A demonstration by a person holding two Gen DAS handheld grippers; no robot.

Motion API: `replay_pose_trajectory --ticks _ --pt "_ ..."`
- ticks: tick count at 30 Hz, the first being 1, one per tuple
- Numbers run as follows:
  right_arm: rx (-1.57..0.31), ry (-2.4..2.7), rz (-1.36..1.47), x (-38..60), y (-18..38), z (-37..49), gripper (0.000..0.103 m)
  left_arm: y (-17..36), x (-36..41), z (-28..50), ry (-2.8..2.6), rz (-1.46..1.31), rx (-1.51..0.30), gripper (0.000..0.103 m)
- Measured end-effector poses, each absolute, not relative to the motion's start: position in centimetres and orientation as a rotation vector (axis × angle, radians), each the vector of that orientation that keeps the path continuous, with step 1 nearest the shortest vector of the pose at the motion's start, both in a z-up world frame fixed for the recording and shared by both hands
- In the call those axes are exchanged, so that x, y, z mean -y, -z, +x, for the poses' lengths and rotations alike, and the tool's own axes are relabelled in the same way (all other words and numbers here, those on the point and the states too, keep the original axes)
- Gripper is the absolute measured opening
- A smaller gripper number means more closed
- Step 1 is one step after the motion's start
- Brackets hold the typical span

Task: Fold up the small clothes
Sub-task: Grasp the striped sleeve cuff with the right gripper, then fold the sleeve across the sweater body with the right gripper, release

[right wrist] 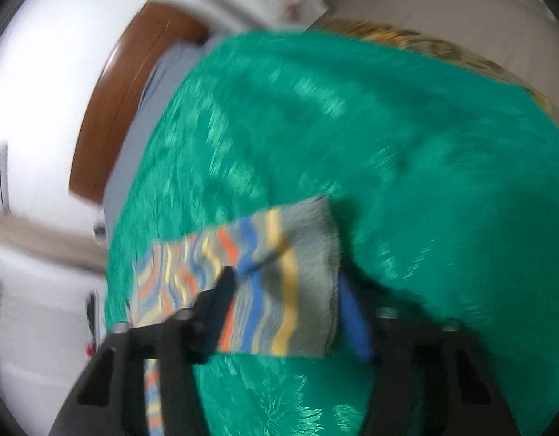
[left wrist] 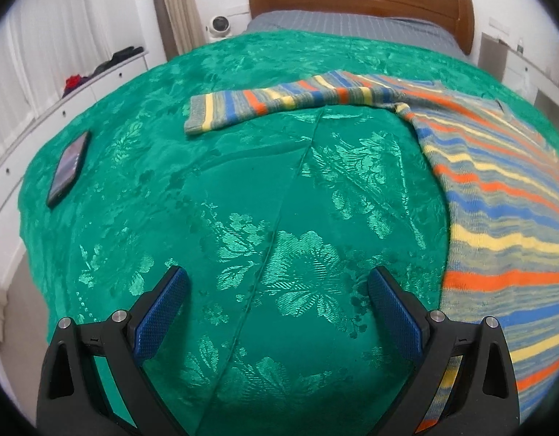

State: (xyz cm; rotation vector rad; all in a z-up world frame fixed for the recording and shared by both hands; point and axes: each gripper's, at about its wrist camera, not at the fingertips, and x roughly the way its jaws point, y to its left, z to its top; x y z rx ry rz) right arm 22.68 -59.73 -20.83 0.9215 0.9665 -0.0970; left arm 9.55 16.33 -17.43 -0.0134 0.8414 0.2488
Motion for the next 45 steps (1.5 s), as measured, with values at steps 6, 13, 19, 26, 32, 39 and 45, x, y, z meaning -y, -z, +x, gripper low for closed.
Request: replay_pose_trajectory --ticks 6,13,19,26,32,39,45 --pt "-0.863 0.148 0.776 57.1 14.1 23.0 0.004 17.5 -16.8 9.5 -0.239 -0.037 -0.844 0.1" --pt "-0.806 -0.155 0.472 41.9 1.2 29.2 0.004 17.4 -16.6 9.6 -0.228 -0.032 -0.832 0.1" --pt "-0.886 -0.423 0.415 26.2 2.3 34.4 0.008 17.5 -16.6 9.4 -0.211 -0.021 -0.831 0.1" --pt "-0.985 -0.528 0.527 22.1 7.9 34.6 0.052 17.5 -17.1 9.4 -0.197 -0.051 -0.843 0.101" --pt "-1.007 -0.342 0.372 27.8 10.5 30.1 0.061 17.6 -17.1 9.6 -0.202 -0.061 -0.846 0.102" --pt "-1.039 -0.139 0.261 33.5 15.6 22.0 0.061 18.1 -17.6 9.7 -0.201 -0.109 -0.874 0.103" --pt "-0.993 -0.069 0.292 35.1 16.2 16.0 0.061 18.3 -17.4 9.5 -0.209 -0.108 -0.858 0.103"
